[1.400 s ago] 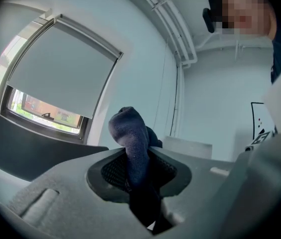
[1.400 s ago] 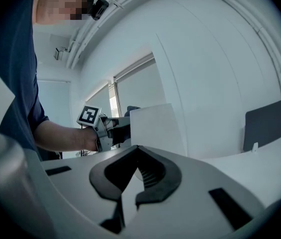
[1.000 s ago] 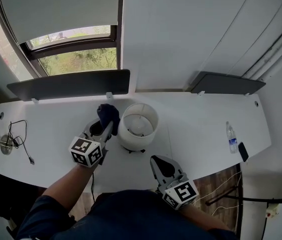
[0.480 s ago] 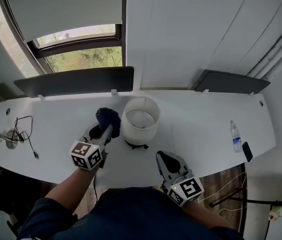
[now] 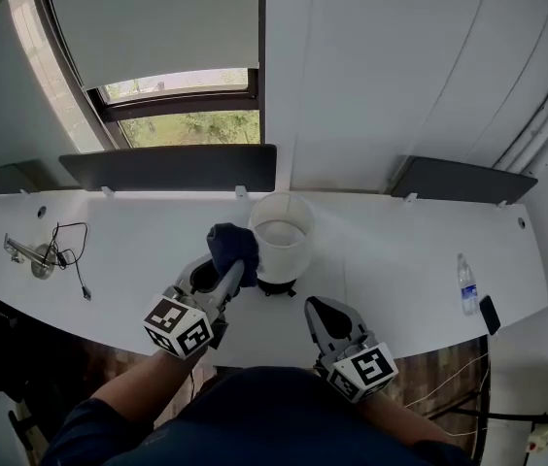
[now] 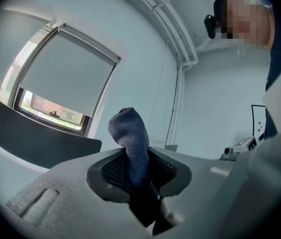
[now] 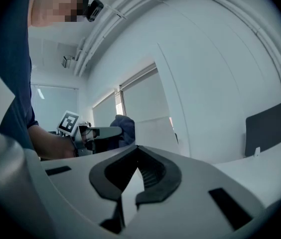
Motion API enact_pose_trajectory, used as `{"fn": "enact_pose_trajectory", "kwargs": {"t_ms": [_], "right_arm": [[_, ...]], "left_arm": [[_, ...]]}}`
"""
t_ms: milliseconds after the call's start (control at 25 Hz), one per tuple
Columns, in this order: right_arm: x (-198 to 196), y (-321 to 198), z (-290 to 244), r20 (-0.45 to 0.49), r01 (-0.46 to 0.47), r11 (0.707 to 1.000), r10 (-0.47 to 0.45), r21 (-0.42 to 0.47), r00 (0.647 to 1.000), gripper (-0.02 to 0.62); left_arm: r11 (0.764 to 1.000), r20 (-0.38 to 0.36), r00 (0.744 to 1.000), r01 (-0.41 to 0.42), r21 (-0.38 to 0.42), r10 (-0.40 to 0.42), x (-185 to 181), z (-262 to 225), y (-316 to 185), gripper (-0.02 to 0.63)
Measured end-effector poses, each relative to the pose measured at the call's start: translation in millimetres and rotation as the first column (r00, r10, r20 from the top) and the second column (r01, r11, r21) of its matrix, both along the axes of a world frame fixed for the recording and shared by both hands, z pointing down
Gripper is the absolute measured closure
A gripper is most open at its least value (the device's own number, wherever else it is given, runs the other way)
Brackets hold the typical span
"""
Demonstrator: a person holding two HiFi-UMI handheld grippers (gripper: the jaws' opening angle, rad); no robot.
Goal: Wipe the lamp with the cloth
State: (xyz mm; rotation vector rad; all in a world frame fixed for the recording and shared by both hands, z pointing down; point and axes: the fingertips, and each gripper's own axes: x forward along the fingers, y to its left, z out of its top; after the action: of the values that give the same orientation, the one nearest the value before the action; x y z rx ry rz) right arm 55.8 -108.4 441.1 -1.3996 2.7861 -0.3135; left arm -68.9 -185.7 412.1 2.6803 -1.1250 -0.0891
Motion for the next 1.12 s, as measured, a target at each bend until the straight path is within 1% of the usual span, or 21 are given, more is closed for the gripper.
{"fn": "enact_pose_trajectory", "kwargs": {"t_ms": [120,200,360,520,640,840,1120], "right_arm": [[6,4,-3,0.002,0.003,1.0,-0.003,0.004,1.0,0.586],[11,7,-4,0.001,-0.001,1.0,0.001,0.006,1.0,0.586],[21,12,-2,-0.008,-0.012,1.0,0.012,0.007,1.0,0.586],[35,16,2,-0.01,-0.036,0.999,0.035,-0.005,0.999,0.586],[44,19,8,0.002,-0.053,0.998,0.053,-0.023,0.999,0.586],[50,22,17,-0.019,-0.045,0.998,0.045,-0.042,0.999,0.586],[62,24,33,-0.021,-0.045,0.996,0.044,-0.079,0.999,0.586]], "left_arm": [[0.999,-0.007,1.0,-0.019,0.036,0.02,17,-15,8,0.506],[0.999,-0.014,1.0,-0.026,0.045,0.027,25,-20,10,0.506],[0.998,-0.027,0.999,-0.036,0.045,0.037,36,-19,16,0.506],[0.997,-0.024,0.998,-0.06,0.043,0.061,50,-11,23,0.506],[0.996,-0.008,0.997,-0.082,0.027,0.082,62,3,29,0.506],[0.994,0.041,0.993,-0.107,-0.026,0.108,75,38,33,0.506],[0.988,0.057,0.992,-0.107,-0.108,0.113,89,85,33,0.506]]}}
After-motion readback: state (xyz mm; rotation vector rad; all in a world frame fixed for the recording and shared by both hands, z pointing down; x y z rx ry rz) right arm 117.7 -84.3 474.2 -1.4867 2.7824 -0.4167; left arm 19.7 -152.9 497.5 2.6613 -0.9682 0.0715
